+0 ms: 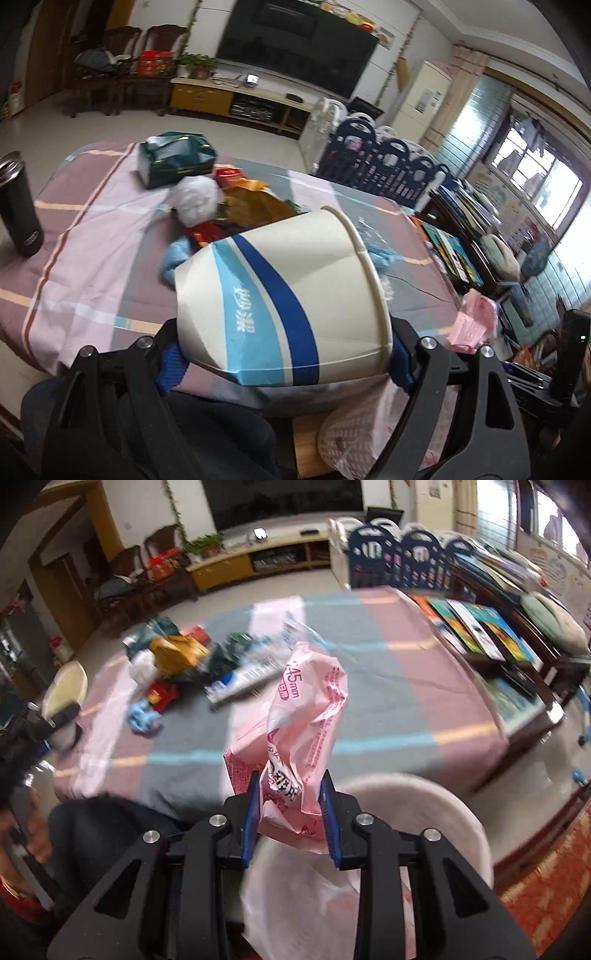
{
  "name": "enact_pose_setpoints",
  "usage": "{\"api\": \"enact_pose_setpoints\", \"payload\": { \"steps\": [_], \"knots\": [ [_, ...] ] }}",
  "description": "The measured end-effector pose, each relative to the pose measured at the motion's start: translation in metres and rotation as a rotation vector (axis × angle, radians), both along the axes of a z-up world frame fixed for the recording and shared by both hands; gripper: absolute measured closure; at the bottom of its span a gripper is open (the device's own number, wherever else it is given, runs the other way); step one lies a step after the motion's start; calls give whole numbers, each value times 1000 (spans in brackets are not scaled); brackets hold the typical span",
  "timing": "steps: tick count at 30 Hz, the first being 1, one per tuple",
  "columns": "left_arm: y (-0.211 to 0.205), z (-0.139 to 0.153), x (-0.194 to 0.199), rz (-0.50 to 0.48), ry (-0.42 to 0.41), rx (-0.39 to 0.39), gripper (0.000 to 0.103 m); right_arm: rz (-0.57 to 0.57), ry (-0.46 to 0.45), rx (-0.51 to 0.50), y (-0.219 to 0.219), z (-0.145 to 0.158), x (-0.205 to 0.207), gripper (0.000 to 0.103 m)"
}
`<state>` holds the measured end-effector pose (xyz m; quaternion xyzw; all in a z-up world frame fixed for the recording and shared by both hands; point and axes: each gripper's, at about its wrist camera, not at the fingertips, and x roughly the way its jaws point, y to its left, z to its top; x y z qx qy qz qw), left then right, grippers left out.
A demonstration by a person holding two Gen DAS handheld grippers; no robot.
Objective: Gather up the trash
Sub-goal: 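Drop the pink wrapper and white cup into the wastebasket, right then left tool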
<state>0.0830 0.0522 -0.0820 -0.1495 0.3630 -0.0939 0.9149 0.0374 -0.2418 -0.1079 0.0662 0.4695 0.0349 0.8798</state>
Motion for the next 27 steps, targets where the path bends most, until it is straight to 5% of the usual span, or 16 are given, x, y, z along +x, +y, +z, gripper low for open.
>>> {"api": "enact_pose_setpoints", "payload": {
  "steps": [6, 10, 14, 22, 27],
  "knots": [
    [-91, 2, -20, -243, 3, 48, 18, -90, 187, -20, -43, -56, -35, 68],
    [-129, -5, -26, -359, 18, 90, 18, -114, 315, -3, -55, -85, -50, 51],
    [-158, -16, -31, -469, 45, 105, 18, -245, 241, 36, -84, -67, -57, 33],
    [-235, -62, -55, -804, 131, 154, 17, -512, -3, 117, -157, -5, -72, 29],
    [-235, -72, -60, -788, 88, 274, 9, -532, -33, 113, -162, 0, -73, 27]
  ]
}}
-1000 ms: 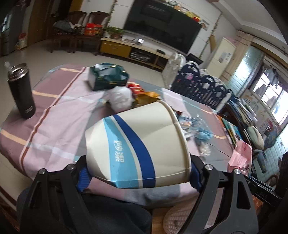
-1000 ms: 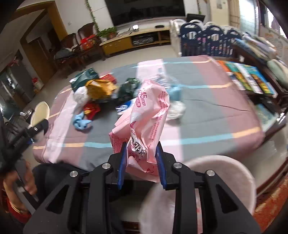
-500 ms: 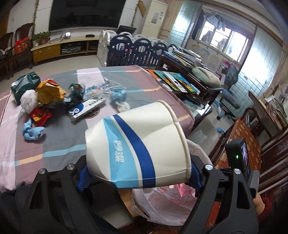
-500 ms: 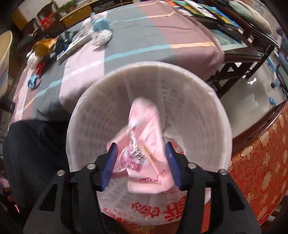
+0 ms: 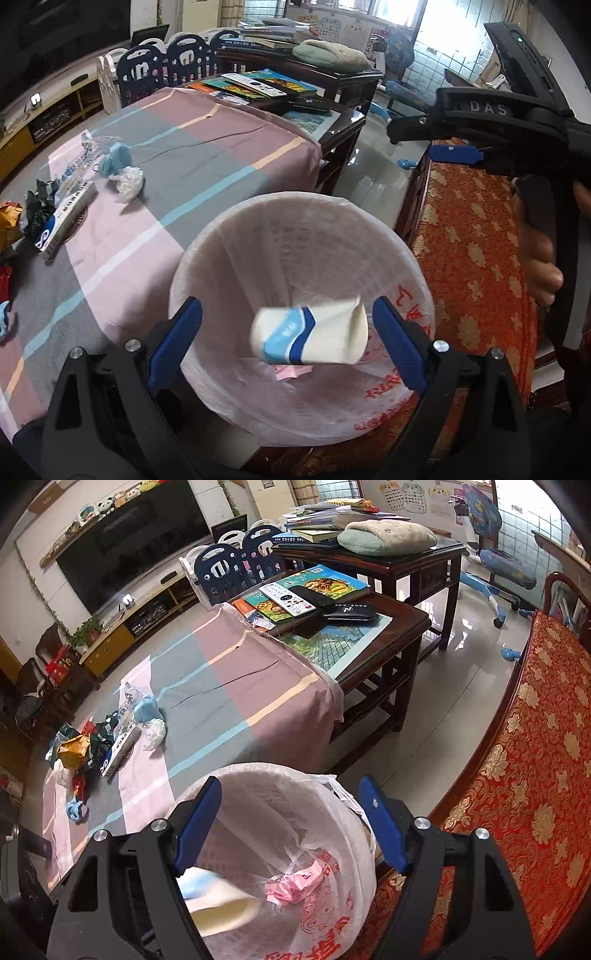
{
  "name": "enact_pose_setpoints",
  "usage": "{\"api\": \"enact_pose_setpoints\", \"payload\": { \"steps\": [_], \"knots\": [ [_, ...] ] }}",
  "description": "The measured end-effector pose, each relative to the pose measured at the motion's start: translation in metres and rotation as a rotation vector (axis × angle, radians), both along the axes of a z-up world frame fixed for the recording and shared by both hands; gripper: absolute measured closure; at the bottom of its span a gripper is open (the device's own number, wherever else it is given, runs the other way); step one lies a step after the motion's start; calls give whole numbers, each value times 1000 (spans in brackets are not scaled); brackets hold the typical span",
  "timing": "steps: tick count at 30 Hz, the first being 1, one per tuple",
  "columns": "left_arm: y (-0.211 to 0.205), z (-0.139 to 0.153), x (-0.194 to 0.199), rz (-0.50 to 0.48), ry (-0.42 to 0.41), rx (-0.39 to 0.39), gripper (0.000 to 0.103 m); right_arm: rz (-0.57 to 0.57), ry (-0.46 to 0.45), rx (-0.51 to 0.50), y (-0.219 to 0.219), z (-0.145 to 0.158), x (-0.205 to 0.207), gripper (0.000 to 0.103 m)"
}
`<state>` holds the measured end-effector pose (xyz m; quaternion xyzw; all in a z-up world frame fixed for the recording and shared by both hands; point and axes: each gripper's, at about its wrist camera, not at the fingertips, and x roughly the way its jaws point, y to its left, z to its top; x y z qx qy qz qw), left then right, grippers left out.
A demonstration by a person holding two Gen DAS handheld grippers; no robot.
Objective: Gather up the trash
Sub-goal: 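Drop the pink wrapper and white cup into the wastebasket, right then left tool, then grasp the blue cloth with the left tool while the right tool grasps the white tissue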
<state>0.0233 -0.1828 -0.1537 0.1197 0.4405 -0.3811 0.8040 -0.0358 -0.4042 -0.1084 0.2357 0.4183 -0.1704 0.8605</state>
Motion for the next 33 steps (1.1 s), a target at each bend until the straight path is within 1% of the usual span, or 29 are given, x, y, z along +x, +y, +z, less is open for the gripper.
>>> {"api": "enact_pose_setpoints", "payload": {
  "steps": [1, 2, 3, 4, 5, 6, 7, 8, 9, 11, 13, 16, 17, 19, 21, 22, 24, 26, 27, 28, 29, 30, 31, 33],
  "knots": [
    [7, 1, 5, 30, 2, -6, 8, -4, -10, 5, 1, -1, -1, 27],
    [19, 2, 13, 84, 10, -17, 8, -17, -38, 4, 3, 1, -3, 27],
    [28, 4, 22, 139, 11, -18, 8, -46, -95, -23, 6, 8, -10, 27],
    [39, 6, 29, 204, 4, -13, 8, -80, -166, -84, 12, 19, -20, 27],
    [56, 7, 39, 299, -15, 4, 8, -104, -250, -186, 23, 36, -30, 25],
    [71, 10, 46, 381, -28, 20, 8, -104, -294, -266, 33, 46, -33, 18],
    [86, 11, 55, 465, -33, 37, 8, -90, -314, -330, 42, 52, -32, 3],
    [103, 11, 63, 549, -27, 48, 8, -55, -319, -390, 53, 55, -27, 3],
    [124, 10, 72, 639, -11, 48, 8, -7, -303, -417, 61, 53, -20, 3],
    [159, 7, 85, 765, 17, 30, 8, 73, -233, -394, 69, 42, -6, 3],
    [196, 4, 98, 875, 20, 34, 8, 99, -191, -337, 73, 28, 2, 3],
    [241, -3, 117, 993, 8, 83, 8, 141, -134, -229, 76, 13, 12, 3],
    [256, -7, 127, 1034, 16, 88, 8, 159, -112, -204, 80, 8, 16, 3],
    [288, -15, 152, 1110, 58, 76, 8, 189, -73, -171, 87, 1, 24, 3],
    [309, -23, 171, 1151, 90, 67, 8, 207, -53, -153, 94, -4, 31, 3],
    [314, -27, 181, 1155, 102, 69, 8, 214, -43, -153, 98, -6, 34, 3],
    [320, -37, 202, 1154, 133, 90, 8, 233, -23, -155, 106, -10, 42, 3],
    [320, -47, 216, 1126, 156, 81, 11, 256, -6, -148, 113, -14, 49, 3],
    [318, -52, 222, 1110, 170, 79, 24, 269, 3, -144, 117, -16, 54, 3],
    [317, -59, 226, 1104, 193, 89, 42, 279, 8, -142, 120, -16, 58, 3],
    [315, -64, 229, 1097, 213, 90, 50, 289, 12, -141, 124, -17, 62, 3],
    [314, -69, 229, 1094, 234, 86, 61, 299, 14, -142, 127, -17, 67, 3],
    [314, -70, 227, 1108, 231, 90, 66, 310, 17, -146, 132, -17, 74, 3],
    [313, -66, 220, 1114, 240, 43, 73, 324, 14, -150, 139, -18, 87, 3]
  ]
}}
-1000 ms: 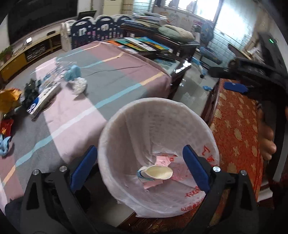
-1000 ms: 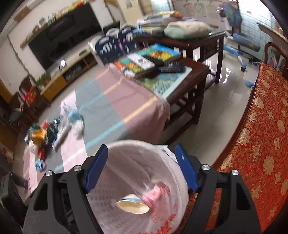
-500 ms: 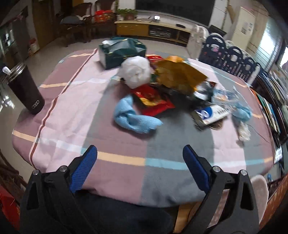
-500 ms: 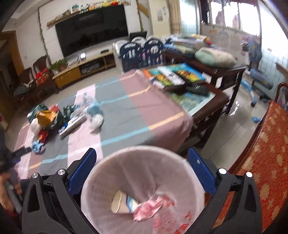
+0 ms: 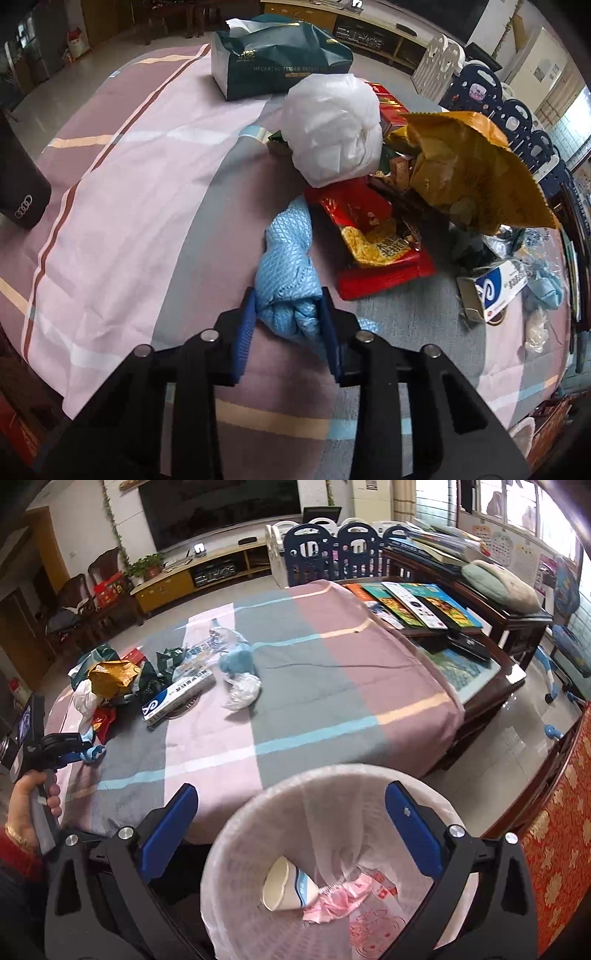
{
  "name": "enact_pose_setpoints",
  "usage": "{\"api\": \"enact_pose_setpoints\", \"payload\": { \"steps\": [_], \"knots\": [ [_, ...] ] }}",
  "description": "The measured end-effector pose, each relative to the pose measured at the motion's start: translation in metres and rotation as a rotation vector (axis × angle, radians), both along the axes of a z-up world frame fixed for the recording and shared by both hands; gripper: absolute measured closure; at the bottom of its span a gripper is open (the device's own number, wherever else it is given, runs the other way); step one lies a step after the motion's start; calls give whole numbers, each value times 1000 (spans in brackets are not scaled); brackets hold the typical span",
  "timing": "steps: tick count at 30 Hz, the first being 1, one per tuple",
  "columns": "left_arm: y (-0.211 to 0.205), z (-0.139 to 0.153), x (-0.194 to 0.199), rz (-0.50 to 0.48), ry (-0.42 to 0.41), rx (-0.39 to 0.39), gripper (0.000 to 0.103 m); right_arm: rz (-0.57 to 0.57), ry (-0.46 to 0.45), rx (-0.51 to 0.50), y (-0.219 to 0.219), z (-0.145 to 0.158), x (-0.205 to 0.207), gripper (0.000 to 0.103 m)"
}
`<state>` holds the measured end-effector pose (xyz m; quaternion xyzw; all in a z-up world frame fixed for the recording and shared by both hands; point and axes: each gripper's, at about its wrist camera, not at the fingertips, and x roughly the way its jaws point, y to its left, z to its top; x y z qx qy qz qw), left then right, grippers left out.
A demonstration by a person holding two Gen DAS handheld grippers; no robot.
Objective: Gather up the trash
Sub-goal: 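Grasp the blue cloth with the left tool while the right tool grasps the white tissue, then carry the white tissue in the right tool toward the wastebasket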
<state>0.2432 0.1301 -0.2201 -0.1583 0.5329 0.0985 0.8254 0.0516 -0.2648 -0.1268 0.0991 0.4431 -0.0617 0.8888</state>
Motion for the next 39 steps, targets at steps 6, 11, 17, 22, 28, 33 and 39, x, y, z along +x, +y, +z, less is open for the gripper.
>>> {"api": "enact_pose_setpoints", "payload": {
  "steps": [6, 11, 17, 22, 28, 33, 39],
  "knots": [
    [-38, 21, -58, -40, -88, -60, 75, 21, 26, 9, 22, -17, 73, 3],
    [-84, 32, -88, -167, -190, 12, 74, 42, 114, 7, 41, -56, 149, 26],
    [-71, 25, -87, -113, -168, -25, 74, 17, 231, -38, 50, -95, 197, 75],
    [-64, 22, -90, -116, -171, -50, 74, 65, 200, -15, 52, -88, 181, 87],
    [-61, 20, -91, -106, -167, -65, 74, 139, 173, 90, 62, -71, 129, 87],
    [-60, 20, -91, -92, -165, -40, 74, 165, 139, 102, 75, -62, 85, 87],
    [-61, 21, -92, -88, -168, -25, 75, 212, 118, 44, 92, -49, 68, 87]
  ]
}}
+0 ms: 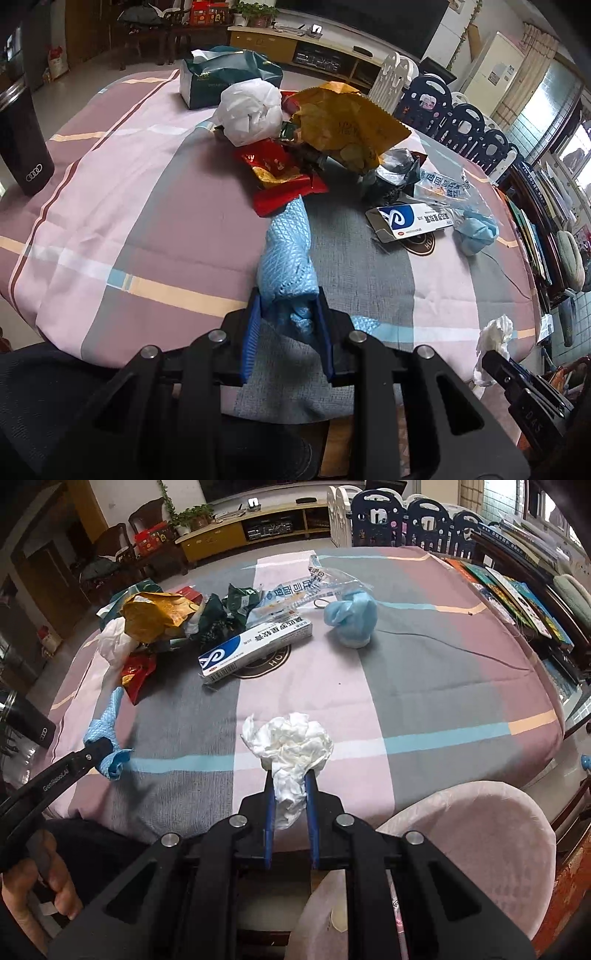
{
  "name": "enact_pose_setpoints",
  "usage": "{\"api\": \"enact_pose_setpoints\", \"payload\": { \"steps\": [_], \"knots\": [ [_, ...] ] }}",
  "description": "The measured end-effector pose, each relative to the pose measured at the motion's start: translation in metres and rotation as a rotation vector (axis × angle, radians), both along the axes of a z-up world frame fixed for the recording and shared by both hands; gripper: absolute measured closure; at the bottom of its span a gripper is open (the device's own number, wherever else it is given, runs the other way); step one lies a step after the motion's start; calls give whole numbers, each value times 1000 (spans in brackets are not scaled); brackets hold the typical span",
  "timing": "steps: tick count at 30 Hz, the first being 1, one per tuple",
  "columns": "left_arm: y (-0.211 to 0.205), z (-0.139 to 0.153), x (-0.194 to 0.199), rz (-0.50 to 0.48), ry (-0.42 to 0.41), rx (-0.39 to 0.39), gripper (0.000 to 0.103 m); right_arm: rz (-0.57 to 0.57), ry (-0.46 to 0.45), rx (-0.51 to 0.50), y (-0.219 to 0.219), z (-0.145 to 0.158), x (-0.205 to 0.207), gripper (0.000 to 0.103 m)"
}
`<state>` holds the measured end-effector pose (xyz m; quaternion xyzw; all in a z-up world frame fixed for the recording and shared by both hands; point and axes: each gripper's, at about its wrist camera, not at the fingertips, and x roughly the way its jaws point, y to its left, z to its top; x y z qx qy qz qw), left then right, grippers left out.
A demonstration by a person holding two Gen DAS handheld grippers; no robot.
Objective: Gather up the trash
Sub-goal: 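Carry the white tissue in the right tool toward the wastebasket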
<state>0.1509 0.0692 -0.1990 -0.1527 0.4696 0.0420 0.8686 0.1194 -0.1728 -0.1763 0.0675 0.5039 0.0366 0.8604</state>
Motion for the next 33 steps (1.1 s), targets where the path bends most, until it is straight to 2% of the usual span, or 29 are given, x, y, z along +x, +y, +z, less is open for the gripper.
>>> {"api": "enact_pose_setpoints", "payload": {
  "steps": [5, 12, 33],
  "knots": [
    [2, -1, 1, 3, 5, -15, 75, 22, -16, -9, 8, 7, -2, 87],
    [3, -3, 2, 2, 12, -20, 75, 33, 5, -2, 15, 2, -4, 87],
    [3, -3, 2, 2, 12, -21, 75, 17, -2, 9, 12, 4, -6, 87]
  ]
}}
